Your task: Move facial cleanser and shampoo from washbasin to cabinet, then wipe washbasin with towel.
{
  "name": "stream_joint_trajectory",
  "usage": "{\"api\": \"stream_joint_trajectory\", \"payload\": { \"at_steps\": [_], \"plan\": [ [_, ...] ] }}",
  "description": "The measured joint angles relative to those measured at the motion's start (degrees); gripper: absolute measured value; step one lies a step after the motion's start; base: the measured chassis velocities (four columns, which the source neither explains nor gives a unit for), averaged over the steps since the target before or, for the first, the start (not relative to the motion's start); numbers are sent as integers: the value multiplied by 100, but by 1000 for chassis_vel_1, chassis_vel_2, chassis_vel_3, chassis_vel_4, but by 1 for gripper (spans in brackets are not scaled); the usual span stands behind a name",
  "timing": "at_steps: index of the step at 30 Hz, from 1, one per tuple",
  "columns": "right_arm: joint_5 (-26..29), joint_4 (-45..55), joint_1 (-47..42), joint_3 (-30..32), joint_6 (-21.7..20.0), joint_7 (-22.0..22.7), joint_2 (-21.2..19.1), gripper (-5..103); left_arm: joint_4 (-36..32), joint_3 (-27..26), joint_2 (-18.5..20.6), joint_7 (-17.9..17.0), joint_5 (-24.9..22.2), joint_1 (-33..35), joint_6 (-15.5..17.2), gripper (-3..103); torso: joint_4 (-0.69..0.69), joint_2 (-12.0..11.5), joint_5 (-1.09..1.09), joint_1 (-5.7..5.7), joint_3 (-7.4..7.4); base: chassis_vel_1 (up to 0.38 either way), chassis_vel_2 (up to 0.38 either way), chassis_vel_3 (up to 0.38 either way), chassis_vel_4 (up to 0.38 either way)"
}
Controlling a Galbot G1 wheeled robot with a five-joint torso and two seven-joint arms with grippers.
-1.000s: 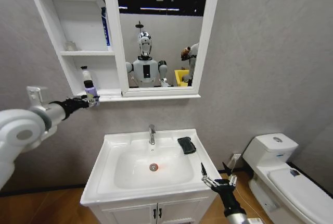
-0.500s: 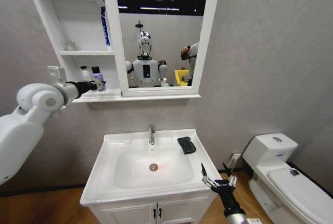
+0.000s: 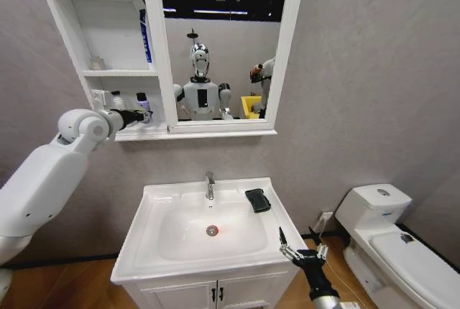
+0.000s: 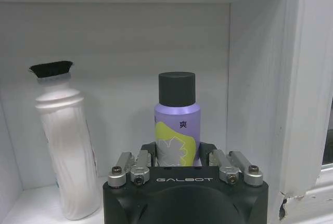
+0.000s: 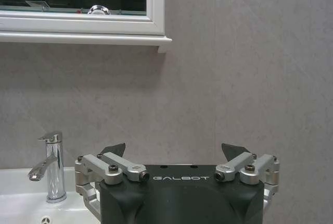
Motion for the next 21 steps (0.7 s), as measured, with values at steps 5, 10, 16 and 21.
{"api": "stream_joint_trajectory", "payload": {
  "at_steps": [5, 10, 16, 21],
  "plan": [
    [48, 0, -4, 38, 11, 2, -36, 100, 43, 18, -30, -23, 45, 20, -4, 42, 0, 0, 1, 0, 0, 0, 0, 0, 0],
    [64, 0, 4, 43, 13, 2, -46, 100, 109, 11, -76, -20, 94, 51, -15, 42, 0, 1, 1, 0, -1, 0, 0, 0, 0],
    [67, -10, 9, 36, 16, 2, -42, 100, 133, -152, -98, 187, 89, 264, -84, 57, -3, 1, -1, 1, 0, 0, 0, 0, 0],
    [69, -64, 26, 33, 23, 2, -43, 100, -182, -428, 162, 458, 216, 724, -460, 74, -3, 1, 0, 0, 0, 0, 0, 0, 0]
  ]
}}
